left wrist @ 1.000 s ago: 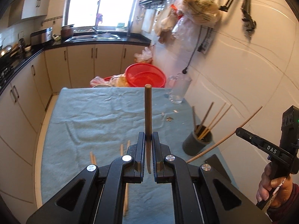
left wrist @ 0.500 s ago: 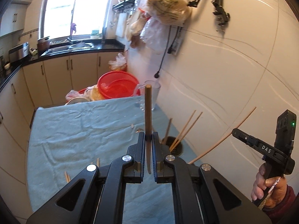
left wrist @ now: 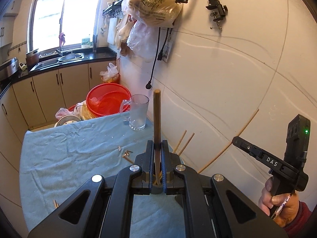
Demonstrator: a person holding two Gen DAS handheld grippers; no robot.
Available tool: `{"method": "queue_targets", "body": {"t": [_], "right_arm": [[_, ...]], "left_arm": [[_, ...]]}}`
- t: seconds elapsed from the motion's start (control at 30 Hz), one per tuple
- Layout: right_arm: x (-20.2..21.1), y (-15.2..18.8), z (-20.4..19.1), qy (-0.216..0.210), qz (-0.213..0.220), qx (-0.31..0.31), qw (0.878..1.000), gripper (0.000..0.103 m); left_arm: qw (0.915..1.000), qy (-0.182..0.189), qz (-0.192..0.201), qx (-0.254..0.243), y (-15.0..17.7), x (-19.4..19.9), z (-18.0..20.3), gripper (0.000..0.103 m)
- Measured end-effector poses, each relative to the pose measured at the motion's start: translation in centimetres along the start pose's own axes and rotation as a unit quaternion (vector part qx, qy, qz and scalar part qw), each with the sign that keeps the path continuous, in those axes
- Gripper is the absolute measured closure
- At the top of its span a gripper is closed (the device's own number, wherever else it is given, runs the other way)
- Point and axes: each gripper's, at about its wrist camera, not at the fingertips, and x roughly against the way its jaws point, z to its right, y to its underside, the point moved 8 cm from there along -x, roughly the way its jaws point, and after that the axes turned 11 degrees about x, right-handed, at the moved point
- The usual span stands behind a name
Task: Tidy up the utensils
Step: 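Carry the left tool's chopstick into the black holder while the right tool inserts its chopstick, then open the left tool and withdraw it while the right tool opens and withdraws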
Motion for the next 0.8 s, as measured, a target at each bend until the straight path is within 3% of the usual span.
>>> {"method": "queue_targets", "body": {"t": [0.33,0.8], "right_arm": [[-5.2,-0.1,0.8,0.003,-0.024,-0.005,1.0,0.096],[-11.0,4.9,1.3,0.007,-0.104,-0.005,0.995,0.096]], "left_arm": [[0.9985,-0.03,-0.043,-0.013,0.8,-6.3,0.2,0.097],[0.9937,-0.057,-0.095,-0.018,3.5,-11.1,-1.0,0.097]]}}
